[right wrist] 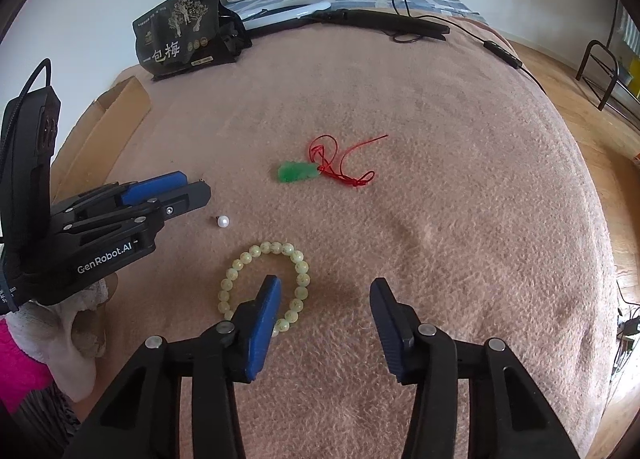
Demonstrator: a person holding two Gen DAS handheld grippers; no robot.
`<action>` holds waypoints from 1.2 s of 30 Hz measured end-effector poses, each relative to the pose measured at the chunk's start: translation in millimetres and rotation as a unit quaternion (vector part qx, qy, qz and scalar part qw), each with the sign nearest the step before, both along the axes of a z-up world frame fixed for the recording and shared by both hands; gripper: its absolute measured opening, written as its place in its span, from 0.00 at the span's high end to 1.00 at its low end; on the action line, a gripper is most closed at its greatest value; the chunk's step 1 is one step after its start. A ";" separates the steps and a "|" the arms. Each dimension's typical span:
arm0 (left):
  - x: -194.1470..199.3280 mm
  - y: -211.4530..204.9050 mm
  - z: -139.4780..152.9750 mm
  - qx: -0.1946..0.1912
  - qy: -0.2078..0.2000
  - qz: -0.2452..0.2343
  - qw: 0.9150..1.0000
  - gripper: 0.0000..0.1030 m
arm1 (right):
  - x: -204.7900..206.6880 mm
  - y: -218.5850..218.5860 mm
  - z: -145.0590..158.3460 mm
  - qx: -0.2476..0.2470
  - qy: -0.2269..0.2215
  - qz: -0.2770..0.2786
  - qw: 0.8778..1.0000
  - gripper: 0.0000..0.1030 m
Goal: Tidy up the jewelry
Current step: 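Close the left gripper on the white pearl while the right grasps the pale jade bracelet, then carry the pearl with the left gripper over the box while the right carries the bracelet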
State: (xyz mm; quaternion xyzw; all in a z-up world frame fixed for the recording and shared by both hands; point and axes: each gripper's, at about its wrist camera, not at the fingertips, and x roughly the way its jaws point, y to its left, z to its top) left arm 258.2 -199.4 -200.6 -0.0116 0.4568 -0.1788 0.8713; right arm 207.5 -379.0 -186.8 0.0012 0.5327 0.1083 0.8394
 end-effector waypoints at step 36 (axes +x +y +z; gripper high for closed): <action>-18.6 38.2 48.9 -0.003 -0.043 0.020 0.999 0.94 | -10.0 27.0 38.4 -0.031 -0.047 0.021 0.998 0.95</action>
